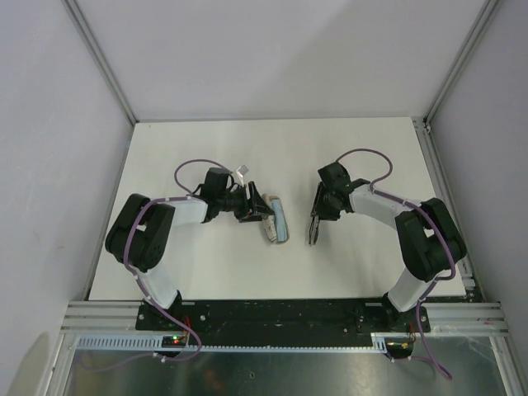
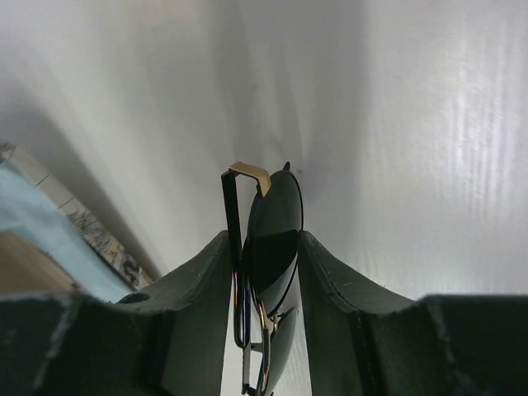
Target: Organize the sunglasses
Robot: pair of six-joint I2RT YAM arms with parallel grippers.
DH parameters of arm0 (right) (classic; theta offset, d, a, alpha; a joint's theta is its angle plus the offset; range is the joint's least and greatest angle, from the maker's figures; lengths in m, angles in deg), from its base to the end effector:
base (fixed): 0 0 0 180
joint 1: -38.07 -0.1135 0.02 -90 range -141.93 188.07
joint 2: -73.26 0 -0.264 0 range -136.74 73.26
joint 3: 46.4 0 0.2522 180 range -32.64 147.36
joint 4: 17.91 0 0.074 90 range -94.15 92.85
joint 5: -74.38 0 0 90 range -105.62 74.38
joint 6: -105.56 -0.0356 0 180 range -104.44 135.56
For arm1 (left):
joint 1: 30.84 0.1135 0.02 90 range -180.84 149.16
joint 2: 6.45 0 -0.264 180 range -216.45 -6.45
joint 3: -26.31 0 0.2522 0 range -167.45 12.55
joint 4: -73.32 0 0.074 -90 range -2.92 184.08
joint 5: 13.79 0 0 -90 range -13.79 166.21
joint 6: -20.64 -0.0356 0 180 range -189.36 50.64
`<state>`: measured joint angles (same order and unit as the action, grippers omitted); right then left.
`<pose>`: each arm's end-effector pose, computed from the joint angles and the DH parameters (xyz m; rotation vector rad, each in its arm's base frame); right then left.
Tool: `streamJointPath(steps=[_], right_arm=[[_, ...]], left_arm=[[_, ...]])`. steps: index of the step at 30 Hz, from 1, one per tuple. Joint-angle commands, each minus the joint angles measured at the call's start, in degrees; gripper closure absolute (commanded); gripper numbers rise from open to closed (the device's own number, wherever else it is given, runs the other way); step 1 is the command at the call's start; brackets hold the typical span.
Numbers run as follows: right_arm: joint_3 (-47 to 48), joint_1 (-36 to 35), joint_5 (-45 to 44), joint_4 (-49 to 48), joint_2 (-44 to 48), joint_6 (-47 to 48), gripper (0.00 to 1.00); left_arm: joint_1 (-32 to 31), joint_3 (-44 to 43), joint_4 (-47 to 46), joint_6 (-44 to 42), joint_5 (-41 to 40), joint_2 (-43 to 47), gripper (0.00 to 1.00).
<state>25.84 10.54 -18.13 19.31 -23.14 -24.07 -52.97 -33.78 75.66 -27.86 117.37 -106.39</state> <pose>0.2951 0.1521 0.1765 0.2977 2.6661 0.3295 0.3005 -0.1475 0.1442 -0.0103 2.4886 -1.3569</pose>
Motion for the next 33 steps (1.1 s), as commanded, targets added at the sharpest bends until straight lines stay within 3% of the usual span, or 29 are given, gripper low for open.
streamJointPath(steps=[1,10,29,33], right_arm=[[-0.7,0.6,8.6,-4.9,0.6,6.6,0.62],[-0.7,0.3,17.3,-10.1,0.3,9.8,0.63],[2.6,0.5,22.0,-14.2,-4.7,9.2,0.64],[4.6,0.3,23.2,-13.4,-6.1,6.7,0.57]], left_arm=[[-0.7,1.0,3.6,-4.0,-2.2,-0.2,0.48],[-1.1,-0.1,4.0,-3.2,-1.1,-1.7,0.48],[-2.7,-3.1,5.7,-2.3,-1.7,-5.1,0.49],[-2.9,-3.9,6.5,-2.5,-2.2,-5.5,0.48]])
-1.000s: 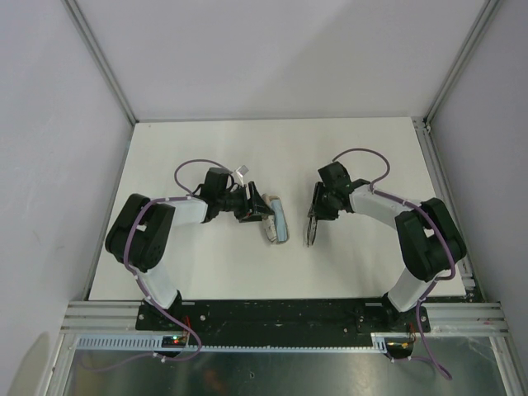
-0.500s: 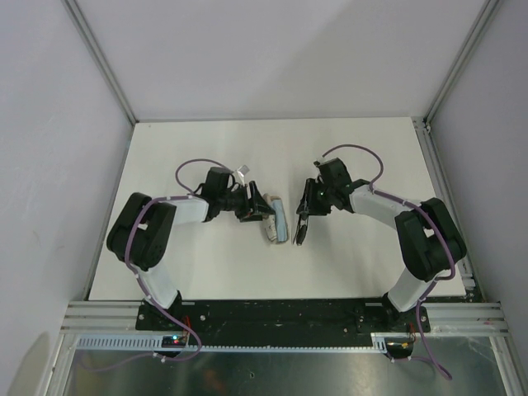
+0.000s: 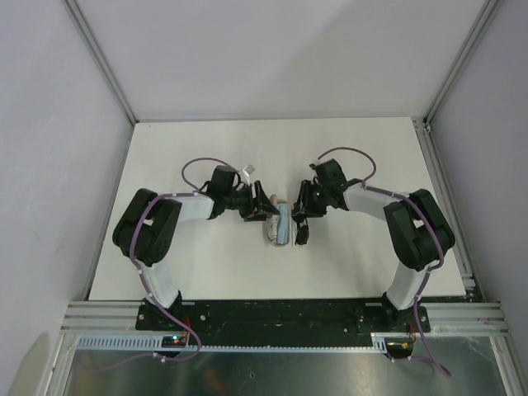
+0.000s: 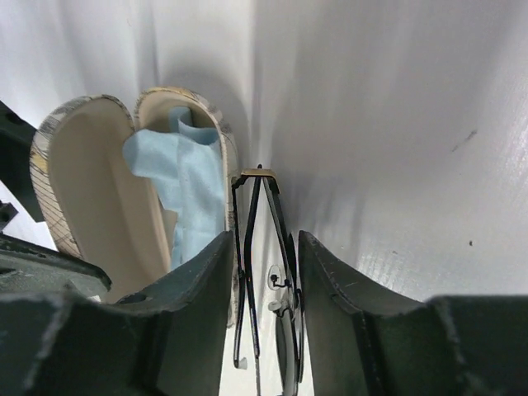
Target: Organize the sunglasses
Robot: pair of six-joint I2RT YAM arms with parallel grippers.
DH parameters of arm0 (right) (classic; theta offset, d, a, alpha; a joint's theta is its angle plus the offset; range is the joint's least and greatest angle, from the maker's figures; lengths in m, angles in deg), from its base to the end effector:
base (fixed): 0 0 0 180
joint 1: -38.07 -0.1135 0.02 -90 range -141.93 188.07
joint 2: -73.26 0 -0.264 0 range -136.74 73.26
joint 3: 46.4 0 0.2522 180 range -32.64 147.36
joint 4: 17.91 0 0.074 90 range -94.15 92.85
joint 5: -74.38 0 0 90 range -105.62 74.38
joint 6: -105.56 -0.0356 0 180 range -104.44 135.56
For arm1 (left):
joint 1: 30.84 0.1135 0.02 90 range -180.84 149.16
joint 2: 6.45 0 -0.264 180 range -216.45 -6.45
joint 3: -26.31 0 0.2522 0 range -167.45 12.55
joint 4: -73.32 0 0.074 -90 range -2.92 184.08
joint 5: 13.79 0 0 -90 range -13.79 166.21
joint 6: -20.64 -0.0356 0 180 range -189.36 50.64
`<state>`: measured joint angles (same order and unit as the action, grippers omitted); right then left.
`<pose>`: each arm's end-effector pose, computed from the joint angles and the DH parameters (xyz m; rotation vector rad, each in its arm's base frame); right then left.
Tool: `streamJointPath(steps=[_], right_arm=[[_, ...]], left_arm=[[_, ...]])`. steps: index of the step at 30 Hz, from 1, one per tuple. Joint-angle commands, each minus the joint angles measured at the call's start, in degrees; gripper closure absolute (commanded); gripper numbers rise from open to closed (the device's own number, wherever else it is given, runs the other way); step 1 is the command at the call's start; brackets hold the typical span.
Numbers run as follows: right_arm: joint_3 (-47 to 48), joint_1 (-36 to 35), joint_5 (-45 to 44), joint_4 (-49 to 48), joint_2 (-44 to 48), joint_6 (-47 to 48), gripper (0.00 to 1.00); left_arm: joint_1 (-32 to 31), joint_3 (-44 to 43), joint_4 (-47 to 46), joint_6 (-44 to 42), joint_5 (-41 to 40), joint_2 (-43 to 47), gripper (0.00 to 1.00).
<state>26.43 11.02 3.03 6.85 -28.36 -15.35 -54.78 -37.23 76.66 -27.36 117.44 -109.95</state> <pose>0.3138 0.1730 0.1640 -0.0535 2.6298 0.7963 0.3088 -0.1628 0.1391 0.0085 2.5218 -1.3704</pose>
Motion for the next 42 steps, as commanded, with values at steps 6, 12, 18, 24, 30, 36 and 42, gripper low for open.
streamJointPath(steps=[6,12,18,24,30,36,42], right_arm=[[4.8,-0.1,1.6,1.4,-1.5,-6.4,0.25],[4.5,-0.1,1.7,4.5,0.4,-6.9,0.24],[0.5,-0.1,4.7,1.8,3.5,-10.1,0.26],[-1.4,-1.0,7.6,-1.7,5.0,-13.3,0.31],[-3.7,0.1,5.4,-0.9,7.3,-12.5,0.36],[-9.7,1.7,2.3,-1.4,12.3,-9.6,0.50],[-12.3,2.2,-0.4,-1.1,13.5,-6.1,0.64]], left_arm=[[-1.3,-0.5,5.8,-2.8,-3.1,-1.9,0.49],[-1.3,-0.2,5.9,-2.7,-3.3,-1.5,0.49],[-1.3,0.1,6.0,-2.6,-3.6,-1.3,0.49],[-1.3,0.4,6.1,-2.8,-3.8,-1.0,0.49],[0.1,0.7,7.5,-4.1,-3.6,0.4,0.49],[1.5,1.9,9.9,-5.9,-4.6,2.5,0.49],[1.6,2.6,11.3,-6.6,-5.0,3.2,0.49]])
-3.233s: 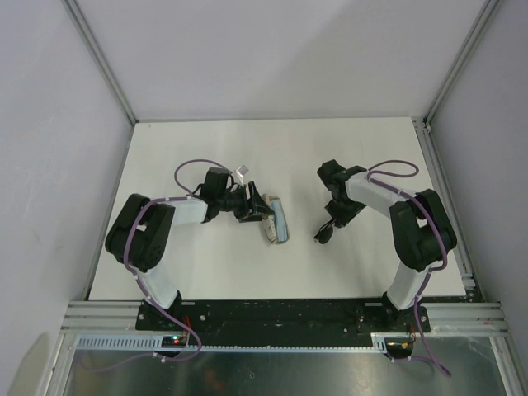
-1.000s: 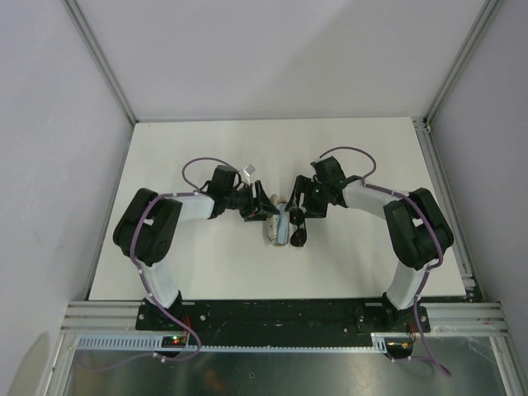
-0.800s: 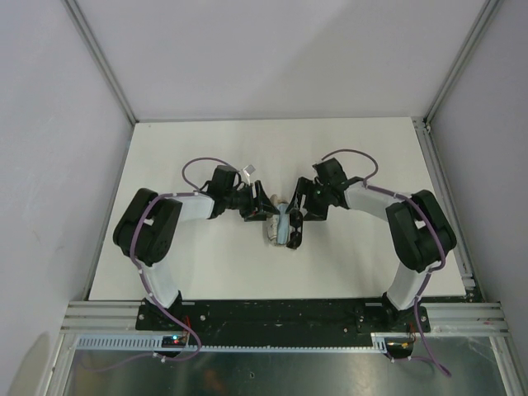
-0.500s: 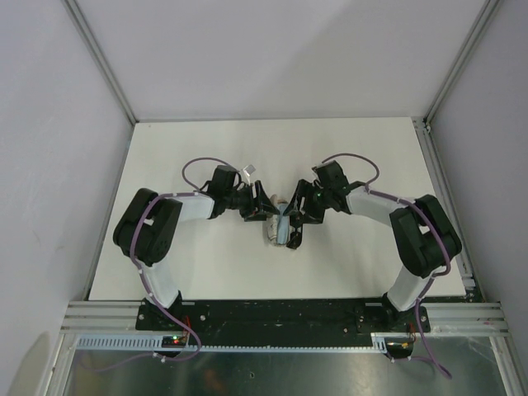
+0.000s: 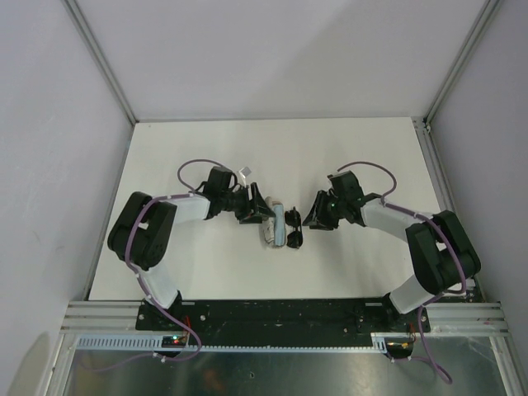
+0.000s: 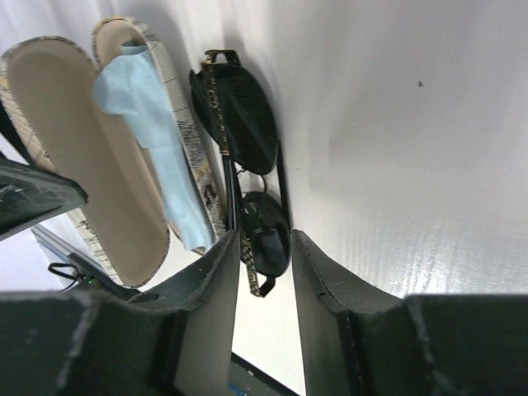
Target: Organize the sunglasses
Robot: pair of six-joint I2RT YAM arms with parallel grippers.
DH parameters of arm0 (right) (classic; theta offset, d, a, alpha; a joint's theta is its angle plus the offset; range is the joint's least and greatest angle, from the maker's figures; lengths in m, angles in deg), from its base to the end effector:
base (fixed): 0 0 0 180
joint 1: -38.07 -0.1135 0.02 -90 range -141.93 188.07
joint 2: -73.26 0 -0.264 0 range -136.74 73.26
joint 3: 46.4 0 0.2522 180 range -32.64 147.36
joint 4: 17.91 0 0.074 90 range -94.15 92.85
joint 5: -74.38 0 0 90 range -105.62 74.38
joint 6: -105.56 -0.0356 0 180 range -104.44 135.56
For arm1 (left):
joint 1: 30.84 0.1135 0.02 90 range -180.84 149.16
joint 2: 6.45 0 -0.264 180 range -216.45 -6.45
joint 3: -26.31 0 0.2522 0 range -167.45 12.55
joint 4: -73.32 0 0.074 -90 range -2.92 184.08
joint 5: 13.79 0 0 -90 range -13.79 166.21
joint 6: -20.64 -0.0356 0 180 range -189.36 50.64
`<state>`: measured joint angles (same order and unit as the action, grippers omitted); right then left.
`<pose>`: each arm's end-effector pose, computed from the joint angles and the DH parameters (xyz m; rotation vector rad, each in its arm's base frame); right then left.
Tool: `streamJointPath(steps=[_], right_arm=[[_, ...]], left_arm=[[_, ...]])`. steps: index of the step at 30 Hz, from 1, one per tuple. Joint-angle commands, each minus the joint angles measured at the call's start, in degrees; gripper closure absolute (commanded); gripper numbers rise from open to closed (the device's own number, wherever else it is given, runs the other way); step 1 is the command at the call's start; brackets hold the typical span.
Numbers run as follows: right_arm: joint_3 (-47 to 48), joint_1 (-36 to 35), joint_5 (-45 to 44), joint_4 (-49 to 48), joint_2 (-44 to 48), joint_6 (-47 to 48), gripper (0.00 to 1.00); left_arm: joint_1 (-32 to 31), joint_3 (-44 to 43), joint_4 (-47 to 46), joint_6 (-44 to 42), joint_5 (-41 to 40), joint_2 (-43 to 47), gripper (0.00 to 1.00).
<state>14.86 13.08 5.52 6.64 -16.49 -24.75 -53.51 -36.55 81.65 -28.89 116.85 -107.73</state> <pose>0.2710 0.1405 0.1715 0.1895 2.6496 0.8946 0.3034 -0.1518 0.1421 -0.0246 2.5666 -1.3283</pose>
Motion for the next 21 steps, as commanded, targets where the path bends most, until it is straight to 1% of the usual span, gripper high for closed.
streamJointPath(steps=[1,7,13,21], right_arm=[[-0.8,0.2,-3.1,-0.9,1.3,3.6,0.66],[-0.5,-0.4,-2.9,-4.1,-3.1,3.9,0.68],[1.6,-2.3,-3.5,-4.1,-7.0,4.3,0.68],[2.6,-3.2,-2.9,-3.9,-9.1,4.3,0.68]], left_arm=[[0.3,1.9,6.8,-5.1,-4.4,1.1,0.49],[0.4,1.7,7.9,-5.7,-4.9,1.1,0.49],[0.3,1.5,8.1,-5.8,-5.1,0.6,0.49],[0.4,0.9,8.3,-5.9,-5.1,0.1,0.49]])
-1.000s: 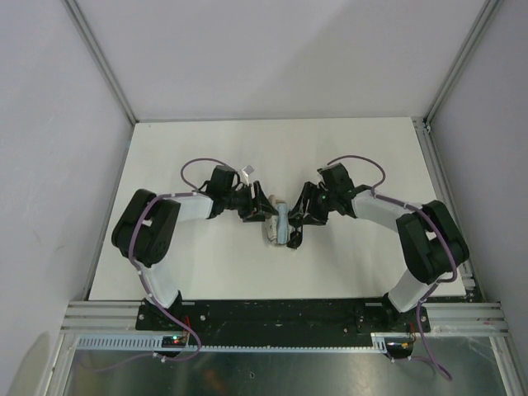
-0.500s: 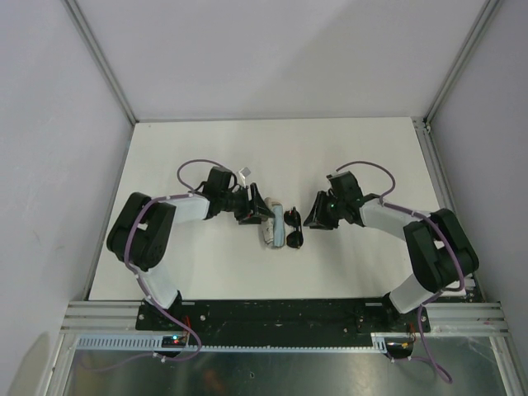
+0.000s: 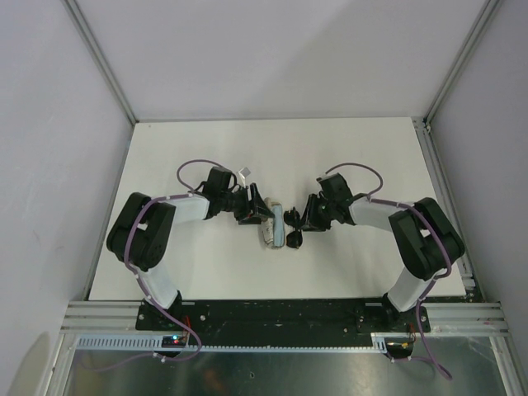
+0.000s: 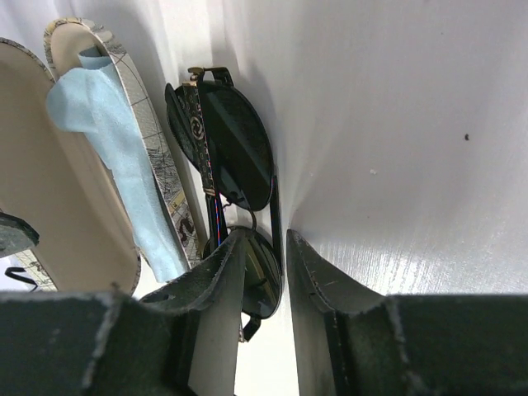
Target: Organize the sunglasses
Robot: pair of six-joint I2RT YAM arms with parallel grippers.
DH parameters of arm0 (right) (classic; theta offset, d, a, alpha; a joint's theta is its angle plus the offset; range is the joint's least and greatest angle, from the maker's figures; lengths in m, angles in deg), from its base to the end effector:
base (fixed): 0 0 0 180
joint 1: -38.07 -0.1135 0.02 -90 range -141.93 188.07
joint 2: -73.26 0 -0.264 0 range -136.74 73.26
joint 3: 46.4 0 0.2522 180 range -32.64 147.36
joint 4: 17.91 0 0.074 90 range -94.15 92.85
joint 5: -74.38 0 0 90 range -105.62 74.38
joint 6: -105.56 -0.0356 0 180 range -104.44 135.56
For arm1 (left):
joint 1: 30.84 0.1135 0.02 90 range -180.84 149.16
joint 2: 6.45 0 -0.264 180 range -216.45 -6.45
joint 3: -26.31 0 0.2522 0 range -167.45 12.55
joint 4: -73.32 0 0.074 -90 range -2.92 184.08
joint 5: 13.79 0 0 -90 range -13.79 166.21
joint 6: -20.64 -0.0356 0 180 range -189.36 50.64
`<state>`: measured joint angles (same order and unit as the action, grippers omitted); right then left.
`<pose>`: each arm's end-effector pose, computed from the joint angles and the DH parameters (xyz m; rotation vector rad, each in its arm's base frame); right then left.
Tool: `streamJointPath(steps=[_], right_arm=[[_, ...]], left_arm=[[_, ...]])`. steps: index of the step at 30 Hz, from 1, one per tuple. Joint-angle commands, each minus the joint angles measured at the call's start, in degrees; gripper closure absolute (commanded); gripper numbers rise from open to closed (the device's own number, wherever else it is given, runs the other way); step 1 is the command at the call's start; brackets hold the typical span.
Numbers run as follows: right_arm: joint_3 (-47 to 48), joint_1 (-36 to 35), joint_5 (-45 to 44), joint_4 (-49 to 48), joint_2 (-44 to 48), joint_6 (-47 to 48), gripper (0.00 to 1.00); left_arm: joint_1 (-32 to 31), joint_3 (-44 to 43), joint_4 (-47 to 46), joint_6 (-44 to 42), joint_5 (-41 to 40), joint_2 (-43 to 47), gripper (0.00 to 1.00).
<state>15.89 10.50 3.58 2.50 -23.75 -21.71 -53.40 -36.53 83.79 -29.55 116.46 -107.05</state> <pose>0.2792 0.1590 0.1436 0.0848 2.6840 0.8343 0.3009 -0.1499 0.1431 -0.0301 2.5884 -1.3102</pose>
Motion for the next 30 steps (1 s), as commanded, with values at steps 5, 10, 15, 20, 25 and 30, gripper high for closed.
streamJointPath(steps=[5,10,15,20,25,30], right_arm=[[1.8,-1.6,0.6,-0.7,-0.3,1.1,0.69],[1.8,-1.9,5.7,-5.3,0.6,-0.3,0.69],[2.3,-2.6,6.9,-6.1,0.5,-0.6,0.70],[2.3,-2.7,8.2,-8.0,1.1,-0.8,0.70],[2.4,-3.2,9.3,-10.1,0.7,-1.3,0.69],[2.4,-4.3,9.3,-12.3,0.0,-2.1,0.69]], left_arm=[[0.2,0.5,6.3,-5.3,-4.6,-1.1,0.49],[0.2,0.2,6.3,-5.4,-4.4,-1.2,0.49],[0.2,0.3,6.3,-5.5,-4.5,-1.2,0.50],[0.2,0.3,6.4,-5.6,-4.4,-1.3,0.50],[0.2,0.3,6.4,-5.6,-4.2,-1.3,0.50],[0.2,0.4,6.4,-5.7,-4.2,-1.0,0.50]])
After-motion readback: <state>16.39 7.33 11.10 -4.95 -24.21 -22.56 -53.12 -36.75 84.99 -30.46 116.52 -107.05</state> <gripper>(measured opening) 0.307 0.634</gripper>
